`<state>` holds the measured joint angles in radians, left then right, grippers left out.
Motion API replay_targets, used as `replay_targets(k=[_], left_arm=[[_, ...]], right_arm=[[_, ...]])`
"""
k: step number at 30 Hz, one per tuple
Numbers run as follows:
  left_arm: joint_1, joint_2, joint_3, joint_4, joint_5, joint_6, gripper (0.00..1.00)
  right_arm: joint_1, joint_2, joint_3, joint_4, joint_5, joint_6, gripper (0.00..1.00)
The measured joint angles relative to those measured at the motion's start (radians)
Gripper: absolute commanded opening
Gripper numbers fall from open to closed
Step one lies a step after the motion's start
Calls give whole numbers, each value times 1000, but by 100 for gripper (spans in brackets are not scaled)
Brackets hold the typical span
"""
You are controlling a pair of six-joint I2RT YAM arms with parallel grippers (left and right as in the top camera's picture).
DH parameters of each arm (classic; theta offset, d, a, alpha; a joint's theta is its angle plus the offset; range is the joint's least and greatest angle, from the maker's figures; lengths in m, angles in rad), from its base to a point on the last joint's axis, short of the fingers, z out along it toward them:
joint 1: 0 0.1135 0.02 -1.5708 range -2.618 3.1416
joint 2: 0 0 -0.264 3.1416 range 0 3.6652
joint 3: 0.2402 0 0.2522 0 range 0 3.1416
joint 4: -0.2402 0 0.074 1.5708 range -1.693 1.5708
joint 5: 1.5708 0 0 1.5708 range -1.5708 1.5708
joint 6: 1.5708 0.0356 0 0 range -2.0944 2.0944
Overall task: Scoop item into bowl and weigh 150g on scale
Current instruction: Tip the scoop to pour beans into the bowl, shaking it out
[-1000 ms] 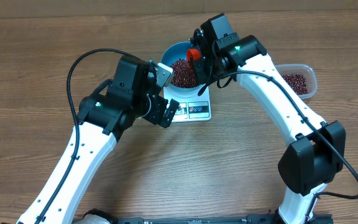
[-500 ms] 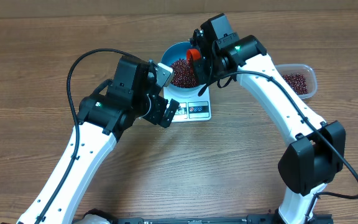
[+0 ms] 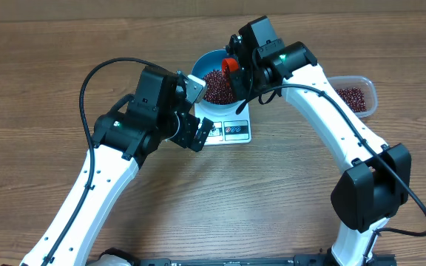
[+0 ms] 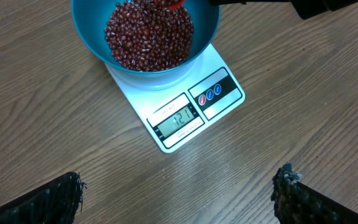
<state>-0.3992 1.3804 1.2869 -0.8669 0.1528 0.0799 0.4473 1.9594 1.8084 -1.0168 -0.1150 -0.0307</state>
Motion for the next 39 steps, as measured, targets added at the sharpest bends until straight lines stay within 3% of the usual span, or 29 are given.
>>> replay_targets(k=[13,39], left_arm=[[0,0,0,0,0,0,100],[0,0,0,0,0,0,100]], right_arm=[[4,0,0,41,79,-110,4],[72,0,0,66,253,-179,4]])
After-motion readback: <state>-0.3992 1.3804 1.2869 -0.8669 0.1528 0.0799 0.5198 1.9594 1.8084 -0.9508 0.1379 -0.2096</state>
